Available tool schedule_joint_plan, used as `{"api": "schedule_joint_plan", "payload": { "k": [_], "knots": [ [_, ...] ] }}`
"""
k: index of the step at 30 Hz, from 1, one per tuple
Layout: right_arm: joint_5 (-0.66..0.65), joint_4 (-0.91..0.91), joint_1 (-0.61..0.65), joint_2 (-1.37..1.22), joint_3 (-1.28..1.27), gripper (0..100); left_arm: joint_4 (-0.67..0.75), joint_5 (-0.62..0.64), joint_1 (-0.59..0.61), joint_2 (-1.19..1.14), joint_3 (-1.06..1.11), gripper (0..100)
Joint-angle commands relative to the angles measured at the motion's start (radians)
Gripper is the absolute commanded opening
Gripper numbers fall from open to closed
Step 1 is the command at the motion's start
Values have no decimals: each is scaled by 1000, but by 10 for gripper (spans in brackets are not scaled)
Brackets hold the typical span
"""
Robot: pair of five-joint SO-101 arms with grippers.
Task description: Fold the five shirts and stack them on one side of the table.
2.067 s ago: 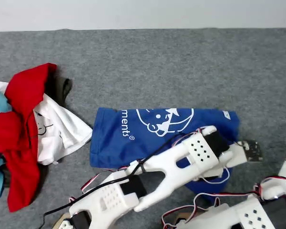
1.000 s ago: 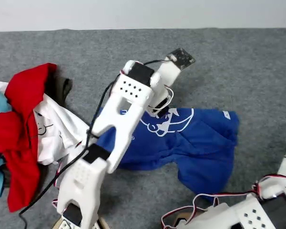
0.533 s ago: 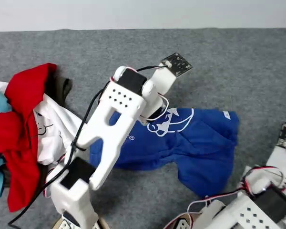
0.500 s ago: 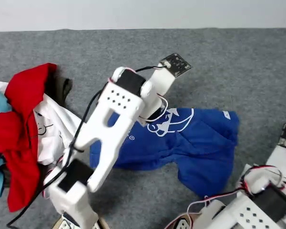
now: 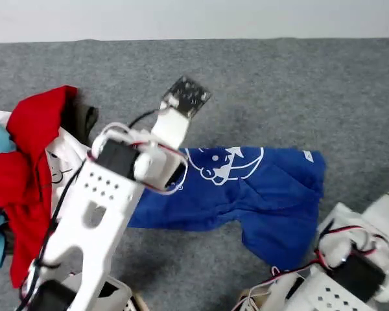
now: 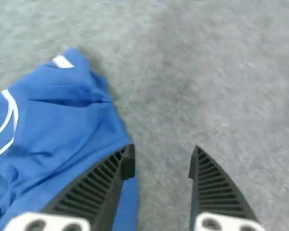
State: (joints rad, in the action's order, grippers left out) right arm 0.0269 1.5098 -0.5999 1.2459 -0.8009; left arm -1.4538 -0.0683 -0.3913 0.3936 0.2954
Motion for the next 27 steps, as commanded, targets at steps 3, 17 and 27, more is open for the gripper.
{"api": "schedule_joint_plan", "payload": {
  "k": [3,17,27],
  "knots": [
    [-5,-68,122,214,-120,185,92,9,8,143,137,54],
    [-133,-84,143,562,-327,185,173,9,9,181,203,54],
    [-183,-71,-77,568,-344,184,381,11,-52,173,288,54]
  ]
}}
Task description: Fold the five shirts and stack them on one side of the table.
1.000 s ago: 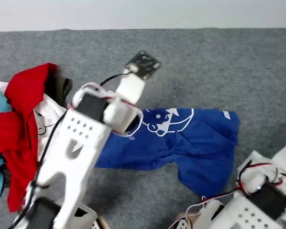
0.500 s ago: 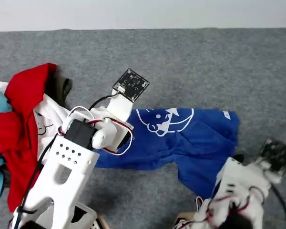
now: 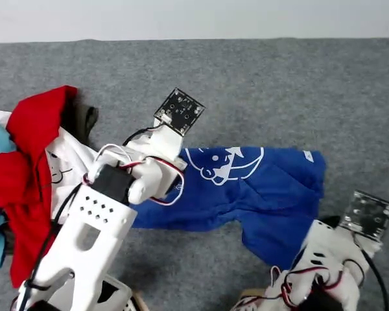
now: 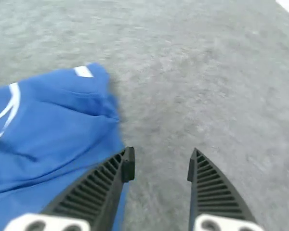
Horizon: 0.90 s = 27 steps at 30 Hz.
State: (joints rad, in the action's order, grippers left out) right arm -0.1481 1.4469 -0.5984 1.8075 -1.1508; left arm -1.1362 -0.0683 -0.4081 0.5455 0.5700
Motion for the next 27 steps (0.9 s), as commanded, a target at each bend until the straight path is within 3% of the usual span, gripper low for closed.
{"api": "schedule_joint_plan", "payload": {
  "k": [1,10,17,27],
  "knots": [
    [-8,-7,-108,7,5,184,68,11,-57,21,24,54],
    [-8,-16,-326,7,-91,184,63,6,-264,-25,25,58],
    [-14,-5,-437,7,-233,184,-64,-18,-206,-183,-156,58],
    [-9,-127,-611,7,-505,184,-63,-20,-206,-195,-191,58]
  ]
}}
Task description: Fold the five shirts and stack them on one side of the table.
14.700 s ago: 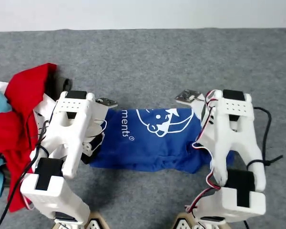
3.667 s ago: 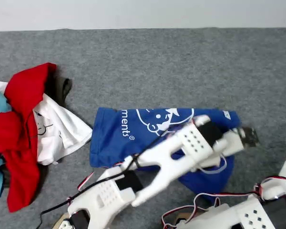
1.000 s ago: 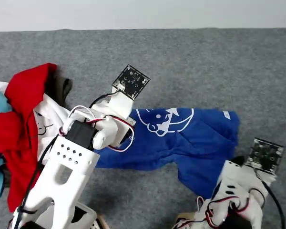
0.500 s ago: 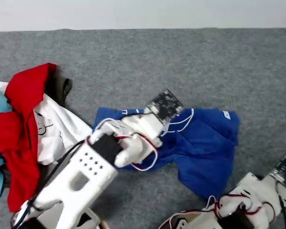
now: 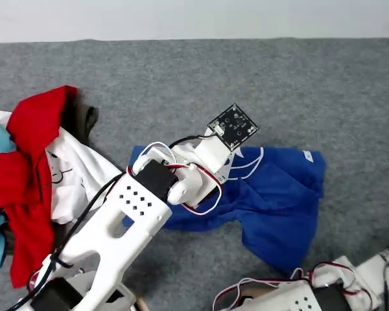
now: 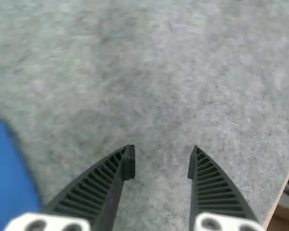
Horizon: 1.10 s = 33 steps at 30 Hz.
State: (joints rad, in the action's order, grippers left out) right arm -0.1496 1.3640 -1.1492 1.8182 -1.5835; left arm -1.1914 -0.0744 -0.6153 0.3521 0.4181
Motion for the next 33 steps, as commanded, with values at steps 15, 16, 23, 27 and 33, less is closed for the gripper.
{"api": "schedule_joint_plan", "payload": {
  "k": [15,16,23,27,33],
  "knots": [
    [-6,-58,-117,-4,-100,184,-29,-14,6,-2,-35,56],
    [-6,-58,-117,-4,-100,184,-28,-14,6,-2,-28,56],
    [-6,-58,-113,-4,-100,184,-29,-14,8,0,12,55],
    [-6,-58,-113,-4,-100,184,-31,-14,8,2,12,55],
    [-6,-58,-113,-4,-100,184,29,-12,0,-2,4,58]
  ]
}}
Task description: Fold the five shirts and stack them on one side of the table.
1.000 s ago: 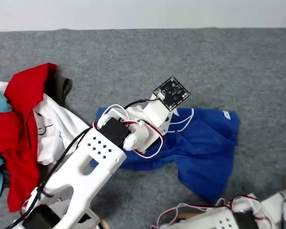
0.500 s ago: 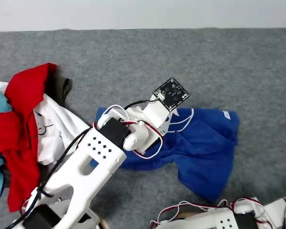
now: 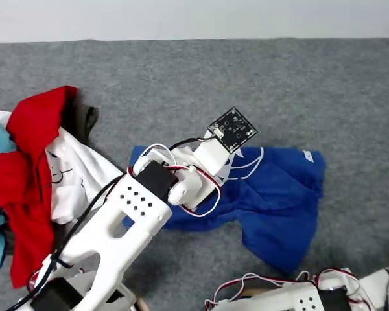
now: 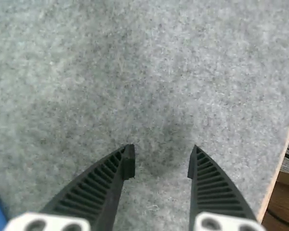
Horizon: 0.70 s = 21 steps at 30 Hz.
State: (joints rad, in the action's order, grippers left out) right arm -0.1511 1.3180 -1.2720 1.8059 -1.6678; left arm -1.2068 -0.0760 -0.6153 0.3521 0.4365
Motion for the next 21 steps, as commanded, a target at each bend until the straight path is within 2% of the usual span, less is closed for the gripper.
{"api": "schedule_joint_plan", "payload": {
  "k": [1,4,9,15,21],
  "knots": [
    [-5,-12,10,8,-15,184,60,-11,2,-3,-15,60],
    [-5,-12,10,8,-15,184,61,-12,-5,-31,-30,93],
    [-5,-12,10,8,-15,184,-51,-20,-60,-189,-180,101],
    [-5,-12,12,8,-15,184,-161,-127,-189,-407,-392,101],
    [-5,-12,12,8,-15,184,-219,-176,-267,-572,-515,107]
  ]
}}
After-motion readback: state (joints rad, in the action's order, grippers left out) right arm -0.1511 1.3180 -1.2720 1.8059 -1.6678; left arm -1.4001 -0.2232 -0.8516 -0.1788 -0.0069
